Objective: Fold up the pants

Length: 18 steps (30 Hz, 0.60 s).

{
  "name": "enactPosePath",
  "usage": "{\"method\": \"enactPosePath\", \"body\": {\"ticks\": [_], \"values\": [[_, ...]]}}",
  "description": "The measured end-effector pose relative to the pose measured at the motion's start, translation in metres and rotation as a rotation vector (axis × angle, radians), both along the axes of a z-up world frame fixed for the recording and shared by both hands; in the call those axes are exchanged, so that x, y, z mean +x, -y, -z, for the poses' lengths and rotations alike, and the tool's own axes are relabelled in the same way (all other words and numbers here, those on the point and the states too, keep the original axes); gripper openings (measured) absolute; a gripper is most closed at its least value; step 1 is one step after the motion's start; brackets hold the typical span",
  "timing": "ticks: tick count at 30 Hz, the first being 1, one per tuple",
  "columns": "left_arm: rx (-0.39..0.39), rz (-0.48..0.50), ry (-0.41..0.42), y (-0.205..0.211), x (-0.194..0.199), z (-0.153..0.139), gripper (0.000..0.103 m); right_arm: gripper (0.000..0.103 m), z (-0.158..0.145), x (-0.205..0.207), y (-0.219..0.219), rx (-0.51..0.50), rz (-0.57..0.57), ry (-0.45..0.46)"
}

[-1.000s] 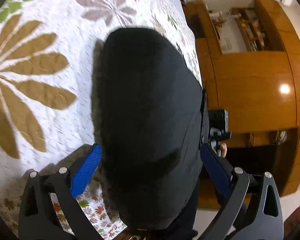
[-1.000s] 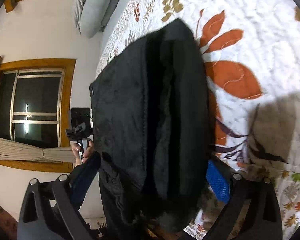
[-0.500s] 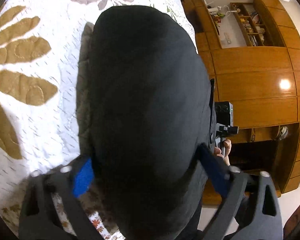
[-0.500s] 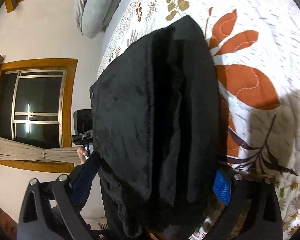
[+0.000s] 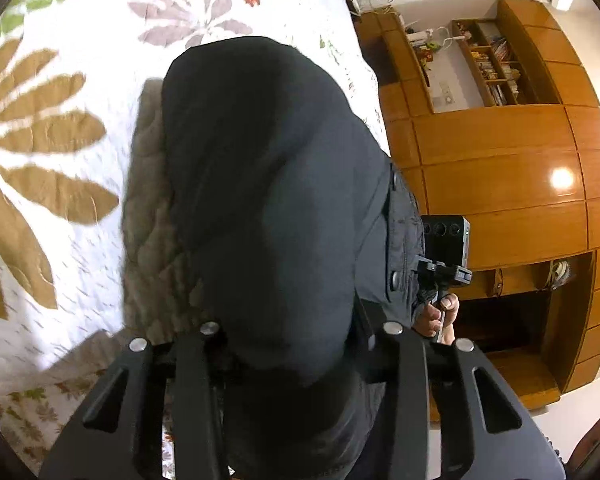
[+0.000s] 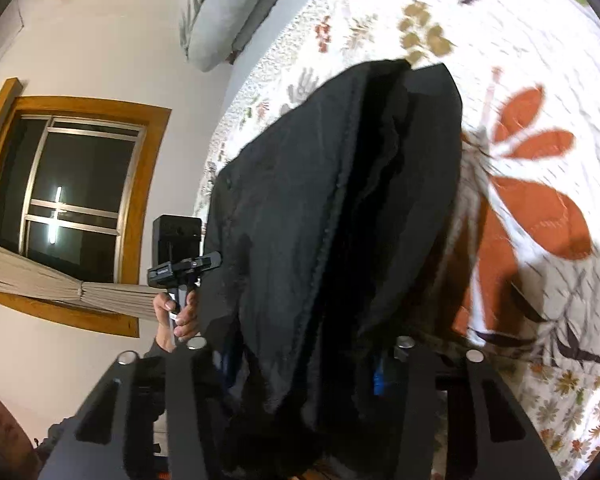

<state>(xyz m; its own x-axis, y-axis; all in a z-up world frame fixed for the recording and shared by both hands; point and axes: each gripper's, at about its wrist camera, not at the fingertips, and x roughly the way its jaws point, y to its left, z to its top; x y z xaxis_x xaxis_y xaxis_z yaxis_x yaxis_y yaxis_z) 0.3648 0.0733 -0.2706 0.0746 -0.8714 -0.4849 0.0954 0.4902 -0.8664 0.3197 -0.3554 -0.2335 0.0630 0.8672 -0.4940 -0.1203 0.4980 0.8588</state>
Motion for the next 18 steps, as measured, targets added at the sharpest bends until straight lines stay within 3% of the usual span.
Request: {"method": "enactPosePath", "body": {"ticks": [8,13,18], "values": [[0.040,-0.060,0.071,-0.039,0.039,-0.041,0.036,0.047,-0.032,0.046,-0.041,0.007,-0.041,0.066],[0.090,-0.117,0.094,-0.084,0.091,-0.057,0.036,0.046,-0.048,0.112,-0.088,0.004,-0.066,0.100],[0.091,-0.189,0.047,-0.139,0.156,-0.048,0.037,0.046,-0.046,0.181,-0.138,-0.017,-0.080,0.105]]}}
